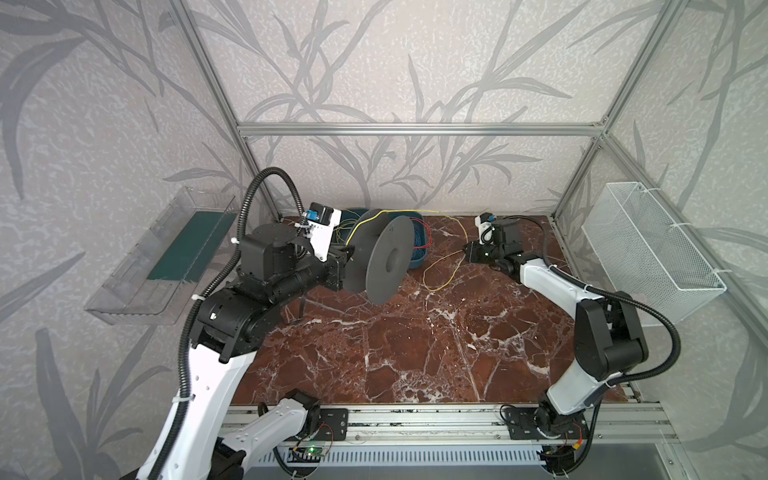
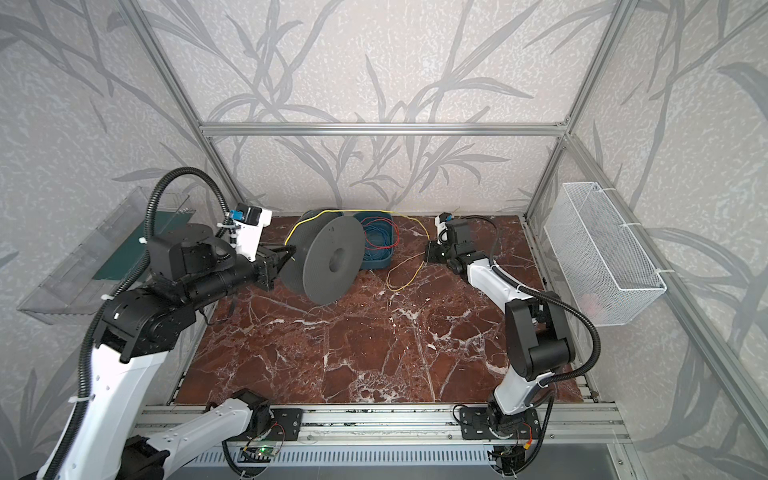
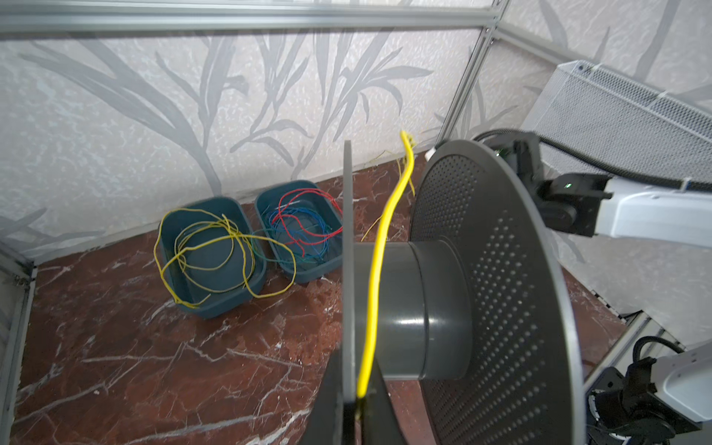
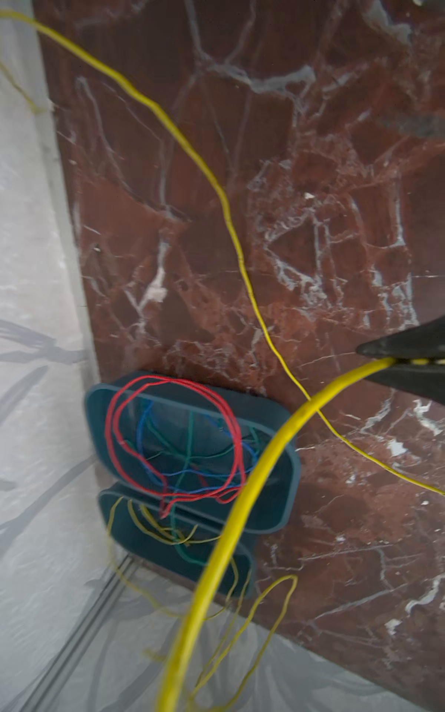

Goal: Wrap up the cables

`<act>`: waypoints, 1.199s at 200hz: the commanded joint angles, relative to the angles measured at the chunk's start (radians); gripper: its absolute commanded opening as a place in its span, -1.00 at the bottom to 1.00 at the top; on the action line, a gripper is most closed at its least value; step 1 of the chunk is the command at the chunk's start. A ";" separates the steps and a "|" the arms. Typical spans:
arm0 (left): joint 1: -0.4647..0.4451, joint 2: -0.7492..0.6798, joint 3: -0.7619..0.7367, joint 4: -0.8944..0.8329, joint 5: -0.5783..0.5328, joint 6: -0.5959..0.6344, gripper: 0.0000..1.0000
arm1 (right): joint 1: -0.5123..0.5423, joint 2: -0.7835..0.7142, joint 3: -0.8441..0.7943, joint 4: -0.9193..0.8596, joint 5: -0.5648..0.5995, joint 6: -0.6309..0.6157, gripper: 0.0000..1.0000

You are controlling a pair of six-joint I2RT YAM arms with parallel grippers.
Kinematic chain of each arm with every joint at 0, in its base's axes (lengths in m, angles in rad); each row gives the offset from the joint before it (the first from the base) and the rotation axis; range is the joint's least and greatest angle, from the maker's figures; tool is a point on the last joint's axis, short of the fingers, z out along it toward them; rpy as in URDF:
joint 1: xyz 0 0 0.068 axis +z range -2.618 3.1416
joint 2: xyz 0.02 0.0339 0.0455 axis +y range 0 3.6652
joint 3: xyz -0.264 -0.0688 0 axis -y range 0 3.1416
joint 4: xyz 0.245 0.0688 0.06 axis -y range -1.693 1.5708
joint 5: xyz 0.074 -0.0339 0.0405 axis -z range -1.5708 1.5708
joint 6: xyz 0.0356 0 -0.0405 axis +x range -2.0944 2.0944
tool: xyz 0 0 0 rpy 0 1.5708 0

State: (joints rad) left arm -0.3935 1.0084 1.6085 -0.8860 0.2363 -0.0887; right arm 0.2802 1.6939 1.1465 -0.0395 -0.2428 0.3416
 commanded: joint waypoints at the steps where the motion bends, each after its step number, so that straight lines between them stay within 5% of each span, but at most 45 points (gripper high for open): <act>1: 0.005 0.015 0.077 0.146 -0.029 -0.042 -1.00 | 0.042 -0.025 -0.044 -0.031 0.035 -0.037 -1.00; 114: 0.006 0.227 0.026 0.767 -0.398 -0.253 -1.00 | 0.494 -0.185 -0.177 -0.032 0.240 -0.014 -1.00; 162: 0.006 0.300 0.012 0.856 -0.489 -0.248 -1.00 | 0.642 -0.250 -0.136 -0.118 0.322 -0.054 -1.00; 240: -0.007 0.483 0.039 0.868 -0.405 -0.201 -1.00 | 0.826 -0.549 -0.105 -0.336 0.513 -0.112 -1.00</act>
State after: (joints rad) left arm -0.3973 1.4639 1.6100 -0.1635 -0.1844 -0.3035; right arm 1.0801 1.2503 1.0199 -0.2584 0.1932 0.2657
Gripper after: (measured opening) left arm 0.076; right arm 0.049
